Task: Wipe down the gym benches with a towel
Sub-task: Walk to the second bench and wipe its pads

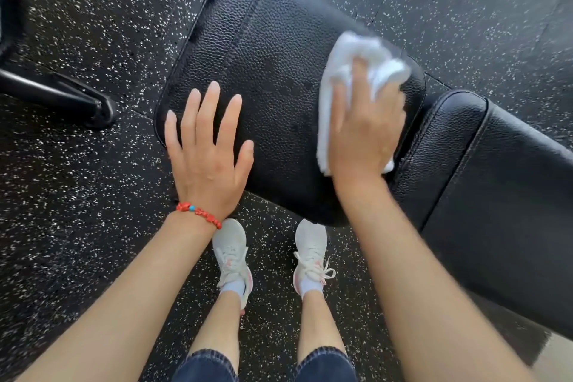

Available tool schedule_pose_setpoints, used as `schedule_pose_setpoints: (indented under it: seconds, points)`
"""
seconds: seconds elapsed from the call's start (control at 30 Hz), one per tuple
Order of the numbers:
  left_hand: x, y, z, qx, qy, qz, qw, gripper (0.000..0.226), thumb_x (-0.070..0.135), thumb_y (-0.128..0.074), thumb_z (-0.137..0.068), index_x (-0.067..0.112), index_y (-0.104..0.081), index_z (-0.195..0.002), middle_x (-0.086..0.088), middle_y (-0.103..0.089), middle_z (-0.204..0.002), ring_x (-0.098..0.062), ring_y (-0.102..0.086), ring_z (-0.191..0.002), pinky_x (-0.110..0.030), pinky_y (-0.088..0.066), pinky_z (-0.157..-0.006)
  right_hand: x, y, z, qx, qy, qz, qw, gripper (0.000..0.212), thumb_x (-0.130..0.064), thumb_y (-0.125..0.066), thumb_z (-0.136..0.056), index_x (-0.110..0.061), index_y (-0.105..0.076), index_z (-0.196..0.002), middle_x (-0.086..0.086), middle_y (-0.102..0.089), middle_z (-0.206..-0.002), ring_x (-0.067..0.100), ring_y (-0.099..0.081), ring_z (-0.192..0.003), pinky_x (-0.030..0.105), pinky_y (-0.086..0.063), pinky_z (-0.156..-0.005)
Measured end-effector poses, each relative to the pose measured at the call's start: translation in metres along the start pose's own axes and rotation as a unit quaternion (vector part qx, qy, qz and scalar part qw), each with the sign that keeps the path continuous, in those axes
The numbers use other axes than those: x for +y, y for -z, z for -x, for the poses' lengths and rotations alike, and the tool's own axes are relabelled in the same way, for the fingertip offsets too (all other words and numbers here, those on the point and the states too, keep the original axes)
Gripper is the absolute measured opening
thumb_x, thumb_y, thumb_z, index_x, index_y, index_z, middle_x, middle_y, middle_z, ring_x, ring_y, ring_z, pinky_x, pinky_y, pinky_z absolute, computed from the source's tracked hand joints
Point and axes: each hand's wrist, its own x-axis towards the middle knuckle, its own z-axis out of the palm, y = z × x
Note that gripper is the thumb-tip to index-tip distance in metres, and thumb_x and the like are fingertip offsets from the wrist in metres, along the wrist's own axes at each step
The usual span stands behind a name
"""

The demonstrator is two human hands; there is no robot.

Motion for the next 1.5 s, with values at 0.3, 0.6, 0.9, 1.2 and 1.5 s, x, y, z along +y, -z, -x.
schedule_pose_setpoints:
  seconds: [0.3,0.6,0.9,1.2,1.5]
  points:
    - [-0.043,0.016,-0.010,-0.011,-0.007,0.061,0.998,0.049,0.023,-0.039,-0.094,0.000,-0.039,-0.137,-0.019,-0.036,-0.145,-0.033,-0.029,-0.135,-0.053,-0.023,-0.109,-0.038,0.007,0.030,-0.045,0.073,-0.044,0.995,0.033,-0.029,-0.056,-0.090,-0.008,-0.065,-0.113,0.021,-0.061,-0.080,0.030,-0.056,-0.066,0.033,-0.041,-0.057]
    - [-0.051,0.010,-0.012,-0.014,-0.035,0.093,0.995,0.049,0.021,-0.038,-0.095,-0.005,-0.037,-0.136,-0.024,-0.035,-0.143,-0.038,-0.030,-0.134,-0.054,-0.030,-0.106,-0.072,-0.003,0.030,-0.012,0.056,-0.032,0.998,0.033,-0.031,-0.055,-0.089,-0.013,-0.064,-0.116,0.025,-0.064,-0.092,0.029,-0.055,-0.065,0.031,-0.040,-0.056]
    - [-0.065,0.018,-0.012,-0.043,-0.079,0.084,0.992,0.049,0.023,-0.037,-0.096,-0.002,-0.038,-0.137,-0.022,-0.034,-0.144,-0.035,-0.029,-0.135,-0.050,-0.026,-0.109,-0.106,-0.006,0.012,-0.032,0.075,-0.060,0.995,0.036,-0.035,-0.047,-0.090,-0.014,-0.065,-0.113,0.018,-0.063,-0.083,0.028,-0.056,-0.068,0.033,-0.041,-0.057]
    - [-0.059,0.031,-0.009,-0.064,-0.056,0.083,0.993,0.048,0.021,-0.041,-0.094,-0.003,-0.041,-0.135,-0.022,-0.037,-0.143,-0.035,-0.032,-0.134,-0.049,-0.026,-0.110,-0.106,-0.001,0.006,-0.058,0.168,-0.063,0.982,0.030,-0.031,-0.053,-0.092,-0.015,-0.065,-0.114,0.017,-0.061,-0.081,0.027,-0.054,-0.065,0.033,-0.040,-0.055]
    - [-0.051,0.030,0.013,-0.049,-0.011,0.080,0.996,0.049,0.023,-0.040,-0.093,-0.002,-0.041,-0.135,-0.021,-0.037,-0.144,-0.031,-0.029,-0.136,-0.042,-0.021,-0.111,-0.119,-0.020,-0.066,-0.114,0.195,-0.031,0.974,0.043,-0.038,-0.027,-0.097,-0.019,-0.053,-0.126,0.019,-0.056,-0.103,0.029,-0.050,-0.085,0.035,-0.028,-0.066]
